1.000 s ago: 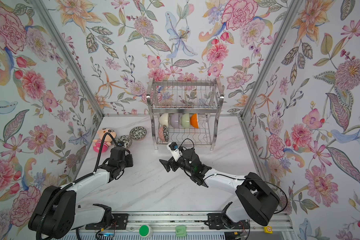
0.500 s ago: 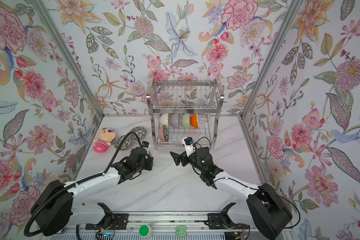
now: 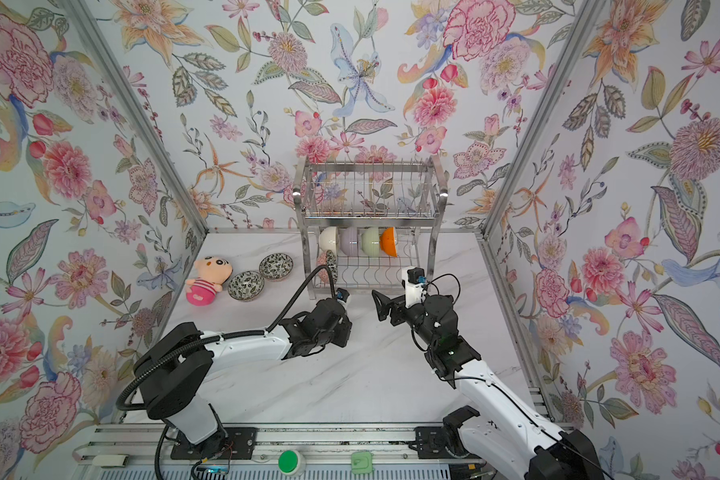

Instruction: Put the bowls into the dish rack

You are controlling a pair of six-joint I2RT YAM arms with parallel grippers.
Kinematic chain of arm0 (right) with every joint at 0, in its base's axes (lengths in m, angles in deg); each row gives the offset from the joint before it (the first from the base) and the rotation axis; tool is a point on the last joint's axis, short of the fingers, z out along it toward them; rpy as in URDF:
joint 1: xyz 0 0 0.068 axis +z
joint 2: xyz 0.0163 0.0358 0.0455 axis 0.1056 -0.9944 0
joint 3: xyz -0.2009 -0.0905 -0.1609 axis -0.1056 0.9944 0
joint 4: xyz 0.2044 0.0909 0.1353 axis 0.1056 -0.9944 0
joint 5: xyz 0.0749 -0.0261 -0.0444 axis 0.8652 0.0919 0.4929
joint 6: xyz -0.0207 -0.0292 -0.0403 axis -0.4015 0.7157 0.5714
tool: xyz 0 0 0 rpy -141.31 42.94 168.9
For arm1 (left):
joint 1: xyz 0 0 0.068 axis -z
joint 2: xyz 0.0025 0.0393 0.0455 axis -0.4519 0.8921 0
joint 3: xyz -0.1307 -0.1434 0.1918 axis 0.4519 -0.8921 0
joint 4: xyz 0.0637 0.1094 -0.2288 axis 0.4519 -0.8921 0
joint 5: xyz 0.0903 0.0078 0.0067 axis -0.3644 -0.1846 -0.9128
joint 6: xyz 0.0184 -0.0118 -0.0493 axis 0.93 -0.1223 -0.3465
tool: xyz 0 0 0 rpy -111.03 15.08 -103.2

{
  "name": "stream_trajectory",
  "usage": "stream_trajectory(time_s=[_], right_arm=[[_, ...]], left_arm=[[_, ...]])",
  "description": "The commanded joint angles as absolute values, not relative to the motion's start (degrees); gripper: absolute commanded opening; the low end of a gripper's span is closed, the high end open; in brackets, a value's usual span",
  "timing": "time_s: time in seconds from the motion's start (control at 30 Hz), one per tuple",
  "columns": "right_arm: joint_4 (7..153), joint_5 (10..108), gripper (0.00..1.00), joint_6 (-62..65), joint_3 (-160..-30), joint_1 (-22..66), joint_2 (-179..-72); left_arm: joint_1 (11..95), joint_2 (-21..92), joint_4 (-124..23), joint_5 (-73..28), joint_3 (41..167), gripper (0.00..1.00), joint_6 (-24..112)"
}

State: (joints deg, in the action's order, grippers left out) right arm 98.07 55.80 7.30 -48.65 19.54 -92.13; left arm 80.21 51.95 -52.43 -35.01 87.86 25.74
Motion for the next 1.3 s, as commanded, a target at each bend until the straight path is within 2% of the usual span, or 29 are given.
stream_trajectory(time_s=[0.0,0.07,0.27,0.6,0.7,0.77,0.87,1.1,1.27], right_arm=[[94.7,56.9,0.99,5.0,-48.0,18.0,-91.6],[94.3,57.6,0.99,4.5,-48.1,17.2,-91.5],[94.0,58.5,0.99,3.6,-48.0,15.6,-91.2],[92.7,59.5,0.99,3.5,-49.1,15.2,-92.3],[92.0,59.4,0.99,3.2,-50.0,15.3,-93.5],[91.9,59.8,0.99,2.9,-50.6,15.4,-94.3],[91.3,59.7,0.99,2.6,-51.8,16.1,-95.8],[87.1,50.4,0.99,4.6,-57.1,24.6,-102.3],[85.1,45.4,0.99,4.1,-61.7,32.0,-110.5]], left_arm=[[80.7,54.4,-50.7,-32.9,89.8,0.05,24.7],[80.6,55.0,-50.5,-32.8,90.3,0.06,24.7],[80.6,56.1,-50.4,-32.3,92.0,0.21,25.4],[78.8,52.6,-49.2,-31.6,90.9,0.35,26.7],[76.6,48.8,-48.0,-30.6,88.5,0.49,26.8],[74.9,45.6,-47.0,-29.9,86.5,0.52,27.0],[71.8,39.2,-46.4,-29.0,83.1,0.62,27.0],[61.2,25.5,-41.3,-22.6,70.5,0.99,23.7],[53.1,19.2,-33.1,-13.6,59.7,0.99,16.7]])
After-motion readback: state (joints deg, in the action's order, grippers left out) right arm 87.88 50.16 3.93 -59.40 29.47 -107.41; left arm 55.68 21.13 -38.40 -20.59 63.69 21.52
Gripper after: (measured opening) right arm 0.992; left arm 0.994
